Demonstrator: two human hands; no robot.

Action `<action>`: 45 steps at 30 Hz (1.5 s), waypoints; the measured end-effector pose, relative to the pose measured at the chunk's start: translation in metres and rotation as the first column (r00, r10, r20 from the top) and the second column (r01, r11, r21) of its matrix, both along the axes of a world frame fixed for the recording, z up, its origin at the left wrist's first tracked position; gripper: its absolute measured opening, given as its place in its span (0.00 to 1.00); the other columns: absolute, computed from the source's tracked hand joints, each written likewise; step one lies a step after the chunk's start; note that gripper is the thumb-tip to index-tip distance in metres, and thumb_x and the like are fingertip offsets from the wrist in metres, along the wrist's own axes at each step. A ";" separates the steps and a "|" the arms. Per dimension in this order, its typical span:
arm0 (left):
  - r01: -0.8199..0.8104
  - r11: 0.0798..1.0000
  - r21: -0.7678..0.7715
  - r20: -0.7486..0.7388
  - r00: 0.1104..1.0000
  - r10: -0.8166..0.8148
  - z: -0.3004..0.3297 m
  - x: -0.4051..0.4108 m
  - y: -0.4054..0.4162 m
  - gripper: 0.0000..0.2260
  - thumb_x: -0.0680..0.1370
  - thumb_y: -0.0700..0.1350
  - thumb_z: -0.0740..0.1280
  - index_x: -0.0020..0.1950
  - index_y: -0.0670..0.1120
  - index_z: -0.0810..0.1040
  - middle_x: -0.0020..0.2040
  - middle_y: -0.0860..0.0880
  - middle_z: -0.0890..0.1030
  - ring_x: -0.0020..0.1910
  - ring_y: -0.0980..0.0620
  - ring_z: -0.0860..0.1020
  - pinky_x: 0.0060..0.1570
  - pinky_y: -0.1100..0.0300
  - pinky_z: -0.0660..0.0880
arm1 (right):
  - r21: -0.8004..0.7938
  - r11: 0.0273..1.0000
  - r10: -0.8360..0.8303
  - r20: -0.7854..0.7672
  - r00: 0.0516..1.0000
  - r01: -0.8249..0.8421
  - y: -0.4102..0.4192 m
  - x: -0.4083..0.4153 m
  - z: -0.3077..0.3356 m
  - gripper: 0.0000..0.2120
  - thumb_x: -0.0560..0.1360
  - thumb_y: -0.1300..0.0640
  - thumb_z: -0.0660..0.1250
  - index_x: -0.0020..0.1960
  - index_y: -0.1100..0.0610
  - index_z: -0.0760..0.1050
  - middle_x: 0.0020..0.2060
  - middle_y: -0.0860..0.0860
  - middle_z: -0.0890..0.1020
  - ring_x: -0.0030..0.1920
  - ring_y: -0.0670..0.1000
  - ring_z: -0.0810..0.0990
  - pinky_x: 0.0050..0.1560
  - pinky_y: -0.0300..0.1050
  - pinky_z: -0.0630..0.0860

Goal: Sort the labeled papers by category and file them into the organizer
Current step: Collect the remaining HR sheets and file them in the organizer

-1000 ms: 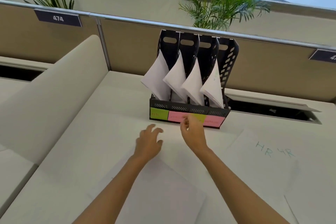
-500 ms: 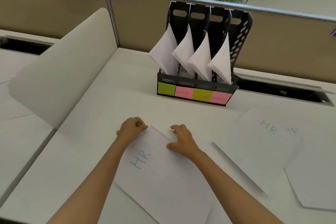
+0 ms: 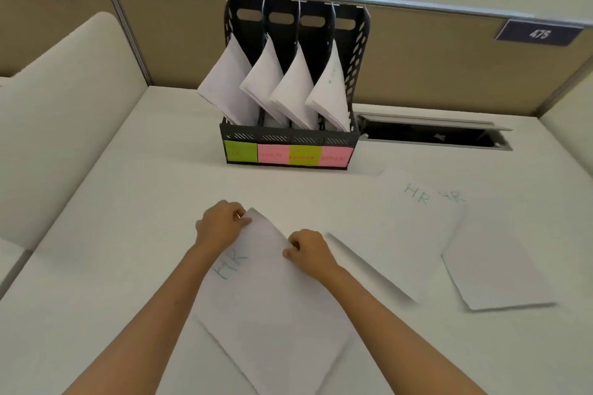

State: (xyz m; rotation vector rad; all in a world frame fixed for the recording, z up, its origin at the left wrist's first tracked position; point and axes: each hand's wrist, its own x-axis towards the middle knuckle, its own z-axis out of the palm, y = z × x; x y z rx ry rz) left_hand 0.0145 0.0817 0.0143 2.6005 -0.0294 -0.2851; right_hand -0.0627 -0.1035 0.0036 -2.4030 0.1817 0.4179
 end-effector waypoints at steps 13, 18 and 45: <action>-0.095 0.974 -0.204 -0.002 0.995 0.097 0.019 0.002 -0.123 0.30 0.77 0.57 0.65 0.74 0.44 0.61 0.66 0.44 0.73 0.65 0.40 0.71 0.62 0.44 0.66 | 0.457 0.645 -0.737 0.161 0.656 0.612 -0.129 -0.030 0.023 0.09 0.78 0.58 0.61 0.44 0.64 0.73 0.37 0.54 0.77 0.37 0.50 0.73 0.37 0.42 0.69; 0.026 0.882 -0.471 -0.187 0.974 -0.128 0.014 -0.002 -0.171 0.10 0.78 0.40 0.65 0.58 0.41 0.79 0.46 0.48 0.84 0.42 0.51 0.81 0.41 0.64 0.73 | 0.450 0.533 -0.827 0.101 0.552 0.716 -0.179 -0.046 0.012 0.02 0.78 0.58 0.62 0.49 0.56 0.72 0.39 0.49 0.76 0.42 0.53 0.76 0.40 0.42 0.72; -0.177 0.914 -0.365 -0.157 0.979 0.126 -0.034 -0.001 -0.243 0.19 0.76 0.53 0.70 0.38 0.36 0.75 0.37 0.41 0.79 0.36 0.44 0.75 0.34 0.56 0.68 | -0.268 0.609 -0.720 0.210 0.662 0.747 -0.370 -0.062 -0.002 0.22 0.75 0.57 0.67 0.66 0.57 0.67 0.65 0.57 0.69 0.63 0.62 0.68 0.60 0.55 0.69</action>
